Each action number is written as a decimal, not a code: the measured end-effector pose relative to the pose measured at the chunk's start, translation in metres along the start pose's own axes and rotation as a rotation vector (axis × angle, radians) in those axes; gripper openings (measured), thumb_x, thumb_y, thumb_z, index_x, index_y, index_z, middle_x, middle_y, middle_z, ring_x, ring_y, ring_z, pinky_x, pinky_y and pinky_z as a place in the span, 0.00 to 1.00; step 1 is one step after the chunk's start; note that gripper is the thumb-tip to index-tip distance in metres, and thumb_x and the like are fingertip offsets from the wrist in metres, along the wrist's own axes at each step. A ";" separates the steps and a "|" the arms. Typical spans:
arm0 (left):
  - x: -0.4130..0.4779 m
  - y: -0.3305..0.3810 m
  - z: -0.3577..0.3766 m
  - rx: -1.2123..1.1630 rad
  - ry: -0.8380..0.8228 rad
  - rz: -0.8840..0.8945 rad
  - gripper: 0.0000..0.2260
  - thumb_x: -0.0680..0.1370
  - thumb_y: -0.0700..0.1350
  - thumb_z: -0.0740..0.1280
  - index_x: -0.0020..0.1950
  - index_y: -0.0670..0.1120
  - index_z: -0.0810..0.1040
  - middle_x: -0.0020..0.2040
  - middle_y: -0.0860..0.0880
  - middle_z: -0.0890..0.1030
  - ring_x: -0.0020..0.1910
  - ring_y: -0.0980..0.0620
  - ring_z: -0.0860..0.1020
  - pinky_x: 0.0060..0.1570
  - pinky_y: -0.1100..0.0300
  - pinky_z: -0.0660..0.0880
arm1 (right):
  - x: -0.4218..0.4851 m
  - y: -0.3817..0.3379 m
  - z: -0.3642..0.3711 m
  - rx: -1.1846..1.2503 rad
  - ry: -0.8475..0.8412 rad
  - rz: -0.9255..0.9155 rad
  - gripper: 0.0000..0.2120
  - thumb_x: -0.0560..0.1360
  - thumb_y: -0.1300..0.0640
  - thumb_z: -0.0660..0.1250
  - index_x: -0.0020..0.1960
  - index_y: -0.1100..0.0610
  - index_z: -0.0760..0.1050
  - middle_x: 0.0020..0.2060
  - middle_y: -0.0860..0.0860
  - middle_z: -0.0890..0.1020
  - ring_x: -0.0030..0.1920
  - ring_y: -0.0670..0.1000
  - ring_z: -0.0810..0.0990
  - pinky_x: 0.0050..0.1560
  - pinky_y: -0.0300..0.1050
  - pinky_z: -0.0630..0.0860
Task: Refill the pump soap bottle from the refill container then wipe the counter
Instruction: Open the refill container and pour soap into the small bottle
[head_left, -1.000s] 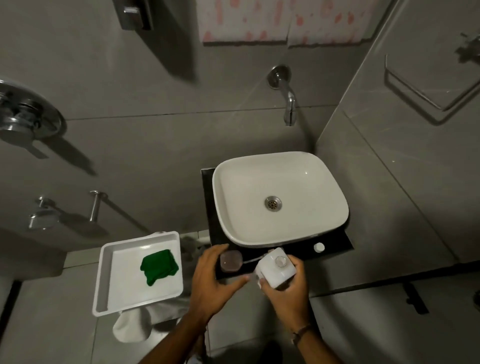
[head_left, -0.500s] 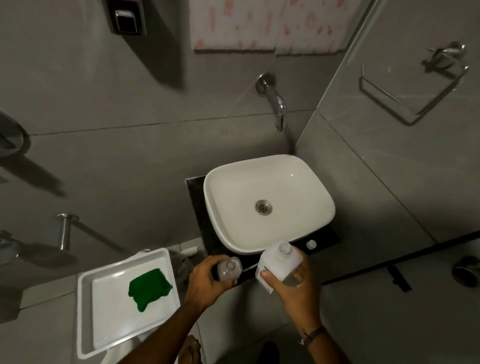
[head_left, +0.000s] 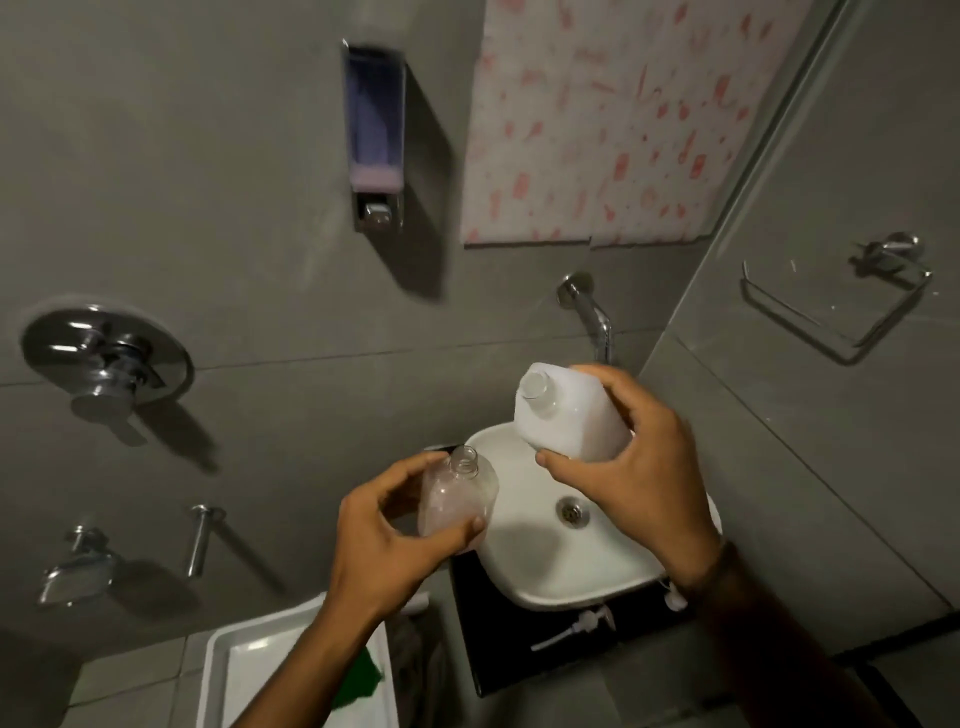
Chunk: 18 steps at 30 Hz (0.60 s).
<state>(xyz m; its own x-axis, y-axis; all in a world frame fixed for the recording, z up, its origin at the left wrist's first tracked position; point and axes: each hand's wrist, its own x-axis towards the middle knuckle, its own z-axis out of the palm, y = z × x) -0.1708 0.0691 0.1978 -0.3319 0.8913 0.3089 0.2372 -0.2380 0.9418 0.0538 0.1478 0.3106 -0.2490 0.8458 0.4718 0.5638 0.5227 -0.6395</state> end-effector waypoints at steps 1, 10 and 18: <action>0.006 0.007 -0.005 -0.003 0.016 0.026 0.29 0.60 0.55 0.85 0.61 0.64 0.85 0.55 0.62 0.89 0.53 0.58 0.88 0.53 0.67 0.83 | 0.009 -0.007 -0.002 -0.041 -0.007 -0.036 0.36 0.58 0.44 0.81 0.64 0.40 0.75 0.58 0.37 0.82 0.55 0.44 0.82 0.51 0.50 0.82; 0.026 0.031 -0.027 0.029 0.092 0.080 0.28 0.61 0.57 0.85 0.60 0.58 0.87 0.53 0.61 0.90 0.51 0.56 0.89 0.50 0.66 0.83 | 0.042 -0.037 -0.004 -0.344 -0.044 -0.274 0.34 0.62 0.50 0.77 0.67 0.40 0.74 0.59 0.38 0.81 0.55 0.44 0.79 0.47 0.33 0.71; 0.028 0.040 -0.032 0.054 0.103 0.077 0.30 0.61 0.57 0.85 0.62 0.55 0.87 0.53 0.60 0.90 0.51 0.56 0.89 0.48 0.66 0.83 | 0.045 -0.049 -0.002 -0.446 -0.048 -0.357 0.30 0.64 0.54 0.73 0.66 0.43 0.77 0.60 0.40 0.82 0.57 0.47 0.79 0.54 0.36 0.70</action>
<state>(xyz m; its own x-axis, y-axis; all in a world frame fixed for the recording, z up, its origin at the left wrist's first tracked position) -0.1998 0.0720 0.2486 -0.4023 0.8260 0.3947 0.3136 -0.2807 0.9071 0.0165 0.1601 0.3647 -0.5145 0.6345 0.5768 0.7136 0.6898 -0.1223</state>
